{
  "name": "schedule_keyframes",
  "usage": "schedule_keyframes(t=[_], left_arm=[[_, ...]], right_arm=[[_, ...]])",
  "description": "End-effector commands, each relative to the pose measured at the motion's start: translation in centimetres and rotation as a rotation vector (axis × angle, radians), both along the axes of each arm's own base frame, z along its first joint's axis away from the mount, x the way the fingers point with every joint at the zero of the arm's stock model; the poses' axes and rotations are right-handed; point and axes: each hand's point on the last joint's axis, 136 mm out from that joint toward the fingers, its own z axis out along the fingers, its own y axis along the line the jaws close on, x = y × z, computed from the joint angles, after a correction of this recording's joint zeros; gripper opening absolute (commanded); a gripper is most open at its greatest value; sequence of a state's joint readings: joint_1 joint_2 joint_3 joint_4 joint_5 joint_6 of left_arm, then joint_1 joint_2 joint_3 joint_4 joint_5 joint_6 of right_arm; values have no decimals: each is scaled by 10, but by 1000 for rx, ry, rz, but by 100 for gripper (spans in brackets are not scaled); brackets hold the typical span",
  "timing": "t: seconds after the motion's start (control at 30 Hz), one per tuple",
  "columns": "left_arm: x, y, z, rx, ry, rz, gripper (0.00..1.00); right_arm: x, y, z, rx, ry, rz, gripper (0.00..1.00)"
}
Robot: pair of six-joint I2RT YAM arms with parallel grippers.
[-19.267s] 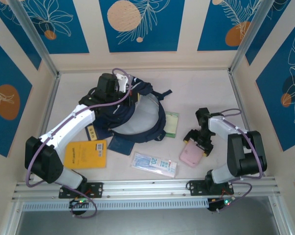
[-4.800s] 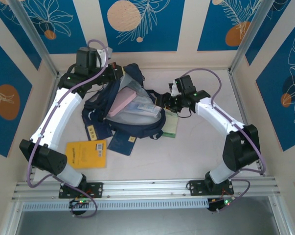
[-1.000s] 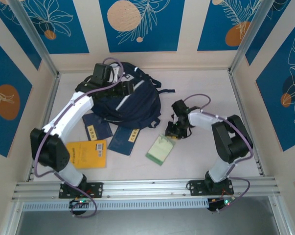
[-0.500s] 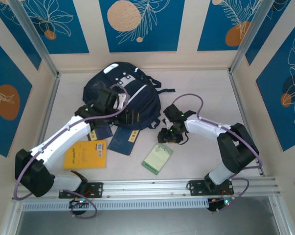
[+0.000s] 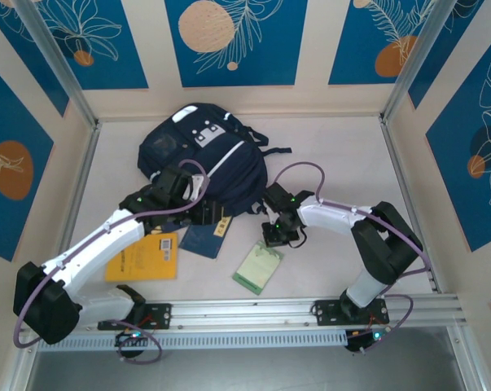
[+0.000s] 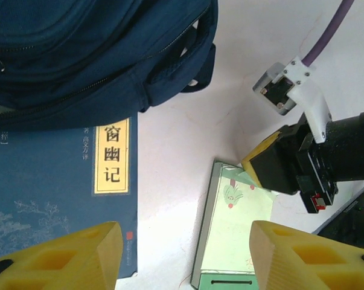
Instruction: Pack books, pencil case, and school supplies into a backpack
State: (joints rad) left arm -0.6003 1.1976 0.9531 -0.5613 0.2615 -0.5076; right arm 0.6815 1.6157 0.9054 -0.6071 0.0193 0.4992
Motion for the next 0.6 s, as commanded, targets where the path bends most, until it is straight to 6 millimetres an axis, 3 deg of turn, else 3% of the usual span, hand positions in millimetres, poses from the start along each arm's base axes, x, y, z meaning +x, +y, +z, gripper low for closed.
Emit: schedule_keyframes(t=[0.0,0.23,0.43,0.47,0.57], left_arm=[[-2,0,4,-7,-18,-1,57],[-2,-3,-1,2,-9,-10,57],[-1,-2,-4,20,-2,-7,57],[-1,-2,-5,22,0,-8,57],[-2,-3,-7,26,4,-14,57]], right_arm=[[-3,-7,-1,-12,-13,-15,2],[7,-26,-2,-13,-21,-144,0],[18,-54,16,84,-39,-359,0],[17,-52,22,117,-57,-337,0],[8,-36,43,122,-109,-181,18]])
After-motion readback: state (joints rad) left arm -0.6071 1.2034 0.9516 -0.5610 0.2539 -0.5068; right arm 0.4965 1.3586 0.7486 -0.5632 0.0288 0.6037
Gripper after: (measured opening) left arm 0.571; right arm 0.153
